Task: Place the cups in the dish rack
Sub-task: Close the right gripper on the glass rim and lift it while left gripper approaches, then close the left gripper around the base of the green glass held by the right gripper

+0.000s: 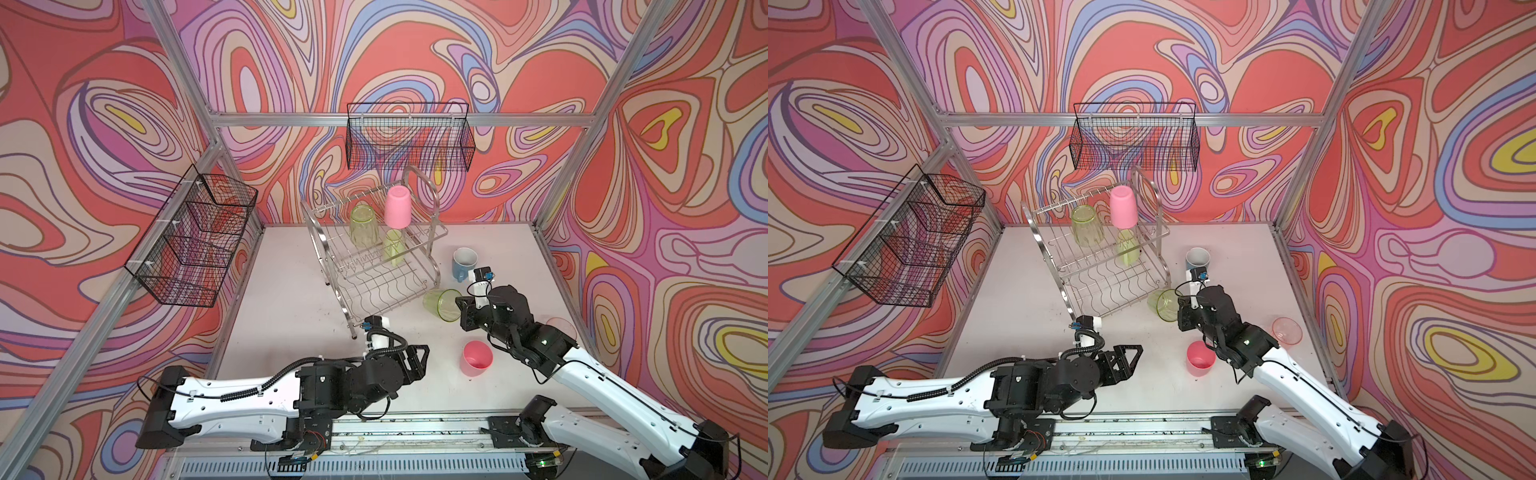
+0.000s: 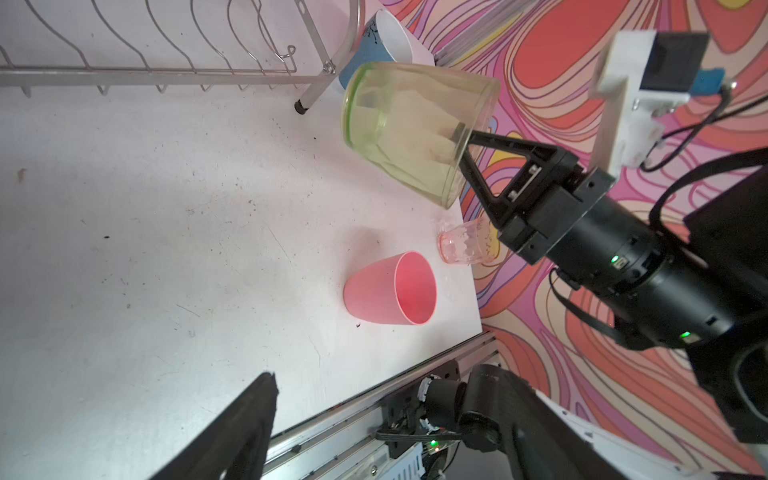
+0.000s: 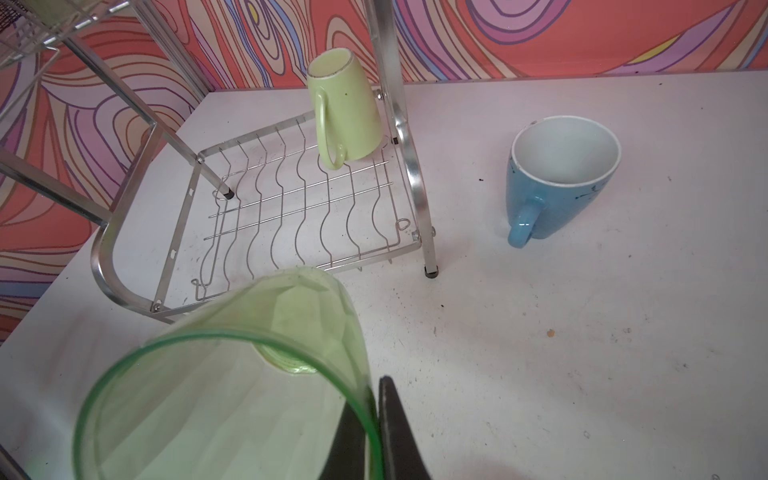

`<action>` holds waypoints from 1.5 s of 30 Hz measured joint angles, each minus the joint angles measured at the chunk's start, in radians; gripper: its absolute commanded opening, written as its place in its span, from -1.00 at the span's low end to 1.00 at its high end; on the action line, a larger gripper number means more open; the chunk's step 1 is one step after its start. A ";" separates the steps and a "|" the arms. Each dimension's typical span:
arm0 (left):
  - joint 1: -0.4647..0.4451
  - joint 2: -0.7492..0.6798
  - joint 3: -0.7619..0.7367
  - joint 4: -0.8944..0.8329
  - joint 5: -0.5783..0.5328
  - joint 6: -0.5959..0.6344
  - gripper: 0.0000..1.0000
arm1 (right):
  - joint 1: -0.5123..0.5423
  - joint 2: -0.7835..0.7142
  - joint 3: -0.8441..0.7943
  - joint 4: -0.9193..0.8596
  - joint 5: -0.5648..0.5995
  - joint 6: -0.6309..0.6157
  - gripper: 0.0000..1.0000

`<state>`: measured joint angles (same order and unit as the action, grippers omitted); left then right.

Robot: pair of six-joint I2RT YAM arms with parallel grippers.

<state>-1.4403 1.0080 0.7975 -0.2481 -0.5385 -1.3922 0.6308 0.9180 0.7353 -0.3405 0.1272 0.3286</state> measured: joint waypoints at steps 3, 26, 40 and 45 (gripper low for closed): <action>0.000 -0.014 -0.043 0.066 -0.047 -0.084 0.76 | 0.000 -0.009 -0.028 0.035 -0.002 -0.007 -1.00; 0.181 0.151 -0.173 0.590 -0.061 -0.453 0.85 | 0.000 -0.124 -0.193 0.246 -0.100 -0.092 -1.00; 0.290 0.330 -0.162 0.795 0.103 -0.536 0.84 | 0.000 -0.124 -0.214 0.304 -0.145 -0.122 -1.00; 0.309 0.396 -0.152 0.888 0.137 -0.562 0.85 | 0.000 -0.123 -0.221 0.307 -0.150 -0.129 -1.00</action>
<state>-1.1313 1.4040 0.6456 0.6403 -0.4015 -1.9545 0.6308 0.7948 0.5144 -0.0338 -0.0231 0.1993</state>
